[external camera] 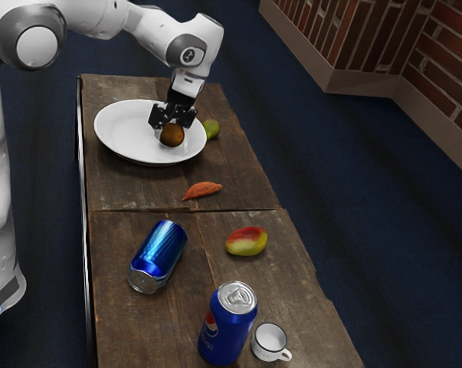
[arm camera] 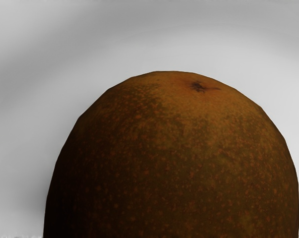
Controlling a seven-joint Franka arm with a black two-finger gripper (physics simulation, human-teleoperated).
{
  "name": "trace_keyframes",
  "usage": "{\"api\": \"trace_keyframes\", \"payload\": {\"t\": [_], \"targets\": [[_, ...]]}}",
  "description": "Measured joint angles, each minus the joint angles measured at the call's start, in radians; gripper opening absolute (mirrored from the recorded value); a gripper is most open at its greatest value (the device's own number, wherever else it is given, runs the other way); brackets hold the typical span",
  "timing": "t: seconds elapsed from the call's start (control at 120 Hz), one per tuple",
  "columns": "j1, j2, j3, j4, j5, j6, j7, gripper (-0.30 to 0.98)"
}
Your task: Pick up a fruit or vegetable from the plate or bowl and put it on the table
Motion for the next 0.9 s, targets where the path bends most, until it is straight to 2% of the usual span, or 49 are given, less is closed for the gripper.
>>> {"api": "trace_keyframes", "payload": {"t": [0.15,0.283,0.475,0.675,0.808,0.9], "targets": [[-0.001,-0.013,-0.002,0.028,-0.013,-0.006,0.005,0.27],[0.000,-0.018,-0.034,0.122,-0.060,-0.030,0.008,0.27],[0.012,0.010,-0.270,0.205,-0.137,-0.049,0.009,0.27],[-0.127,0.051,-0.433,0.235,-0.199,-0.046,0.007,0.26],[-0.251,0.064,-0.453,0.236,-0.209,-0.036,0.007,0.26],[-0.227,0.072,-0.448,0.243,-0.210,-0.026,0.009,0.26]]}}
